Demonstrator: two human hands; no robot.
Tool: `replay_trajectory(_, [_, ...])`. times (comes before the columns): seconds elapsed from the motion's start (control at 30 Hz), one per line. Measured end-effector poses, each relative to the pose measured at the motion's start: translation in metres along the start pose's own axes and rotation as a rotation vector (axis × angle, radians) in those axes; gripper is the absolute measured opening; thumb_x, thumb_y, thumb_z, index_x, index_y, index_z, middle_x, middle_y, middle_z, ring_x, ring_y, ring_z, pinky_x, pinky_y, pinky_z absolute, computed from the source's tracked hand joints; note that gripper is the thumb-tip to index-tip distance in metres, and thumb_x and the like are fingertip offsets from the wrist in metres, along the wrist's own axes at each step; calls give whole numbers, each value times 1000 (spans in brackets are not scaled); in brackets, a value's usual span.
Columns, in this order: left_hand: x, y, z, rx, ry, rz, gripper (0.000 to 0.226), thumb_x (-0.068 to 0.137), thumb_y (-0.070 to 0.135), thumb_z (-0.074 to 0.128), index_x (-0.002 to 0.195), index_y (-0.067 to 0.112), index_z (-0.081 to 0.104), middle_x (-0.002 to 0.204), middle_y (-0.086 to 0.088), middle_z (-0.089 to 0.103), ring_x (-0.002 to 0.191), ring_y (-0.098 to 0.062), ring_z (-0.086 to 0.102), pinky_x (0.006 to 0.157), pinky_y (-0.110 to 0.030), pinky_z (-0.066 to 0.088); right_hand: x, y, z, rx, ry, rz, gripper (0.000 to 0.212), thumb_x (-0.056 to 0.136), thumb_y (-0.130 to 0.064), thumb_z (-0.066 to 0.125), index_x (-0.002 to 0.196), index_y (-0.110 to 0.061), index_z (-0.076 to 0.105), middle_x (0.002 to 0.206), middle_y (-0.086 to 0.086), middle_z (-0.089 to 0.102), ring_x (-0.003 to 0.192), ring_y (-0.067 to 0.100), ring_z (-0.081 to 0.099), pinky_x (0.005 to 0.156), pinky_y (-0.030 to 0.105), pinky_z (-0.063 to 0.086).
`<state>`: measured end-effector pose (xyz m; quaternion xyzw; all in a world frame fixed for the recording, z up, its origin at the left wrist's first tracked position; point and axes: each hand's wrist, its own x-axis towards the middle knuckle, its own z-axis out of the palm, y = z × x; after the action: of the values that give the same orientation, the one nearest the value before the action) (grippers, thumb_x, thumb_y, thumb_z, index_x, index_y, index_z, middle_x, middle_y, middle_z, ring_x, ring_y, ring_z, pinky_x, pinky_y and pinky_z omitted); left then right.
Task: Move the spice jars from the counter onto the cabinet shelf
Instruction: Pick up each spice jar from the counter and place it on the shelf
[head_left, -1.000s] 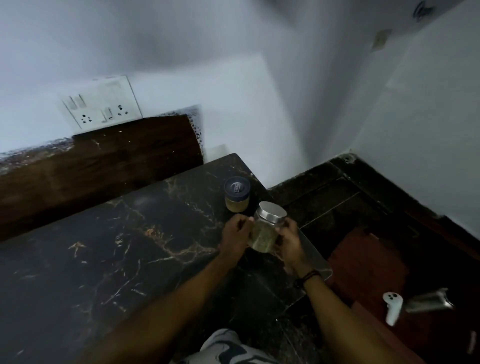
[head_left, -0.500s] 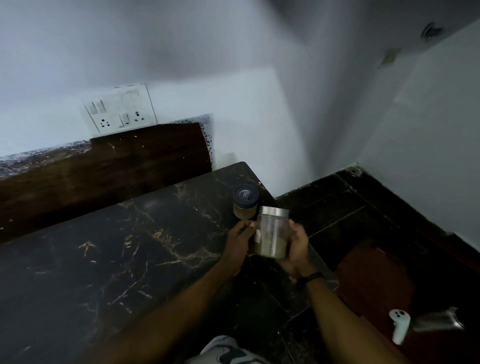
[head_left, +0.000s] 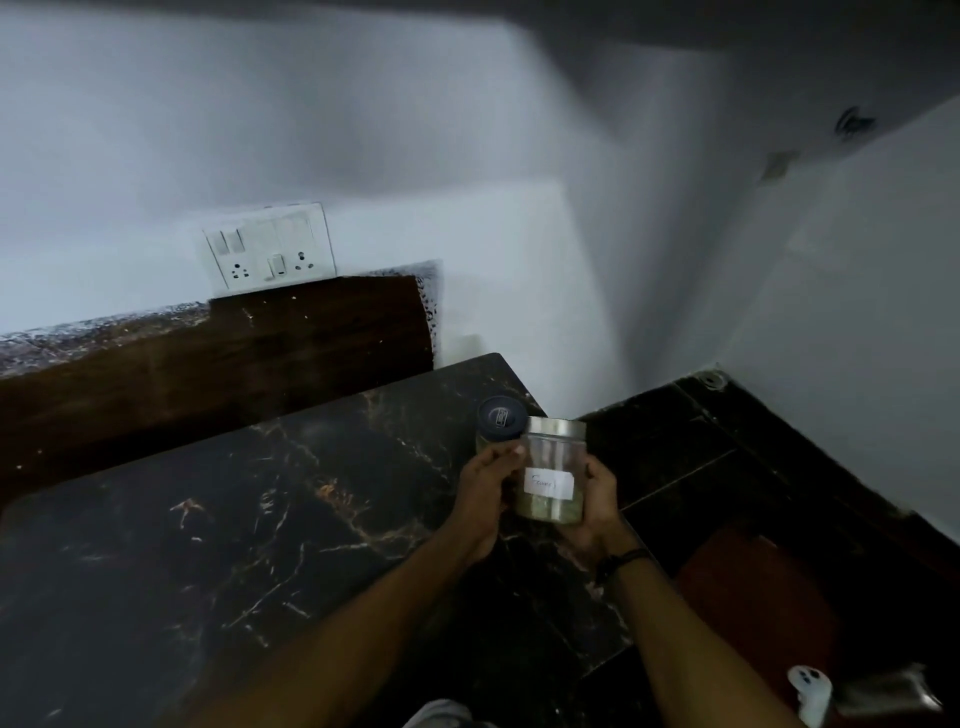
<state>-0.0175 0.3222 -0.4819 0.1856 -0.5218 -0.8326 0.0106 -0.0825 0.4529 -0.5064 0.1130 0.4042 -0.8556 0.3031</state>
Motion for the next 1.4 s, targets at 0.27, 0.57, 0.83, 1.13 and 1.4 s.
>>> replay_trajectory(0.27, [15,91,19,16,12,204,21,79,31,72,94,17,76,95,-9,78,82,-20,72,62,-29,57,-9,-67,85,-216,-49,-235,54,97,-40,42,126,2,61,127,32,59,103,42,61,97,57,47])
replay_trajectory(0.57, [15,277,70,82,8,649,16,91,23,69,104,16,71,105,-7,76,93,-20,71,75,-30,57,-52,-190,229,-538,-327,-760,44,84,-28,53,125,-16,61,121,15,68,107,31,65,87,51,55])
replay_trajectory(0.83, [-12,415,104,330,239,1116,12,91,32,68,99,22,70,93,8,73,86,-4,68,73,-20,57,-73,-270,339,-602,-295,-1081,25,91,-20,63,116,-22,56,105,0,70,91,12,69,68,21,54])
replay_trajectory(1.13, [14,512,108,596,398,1198,33,97,19,57,128,10,64,124,-7,66,106,-22,65,97,-40,53,-47,-313,435,-723,-181,-1238,28,94,-28,60,119,-21,52,115,-3,61,99,14,63,83,30,53])
replay_trajectory(1.4, [55,545,102,949,505,1032,33,94,7,49,126,5,57,130,-15,60,122,-33,55,101,-45,47,6,-337,479,-929,-124,-1241,17,94,-16,56,110,-15,57,99,-4,63,89,20,63,72,31,52])
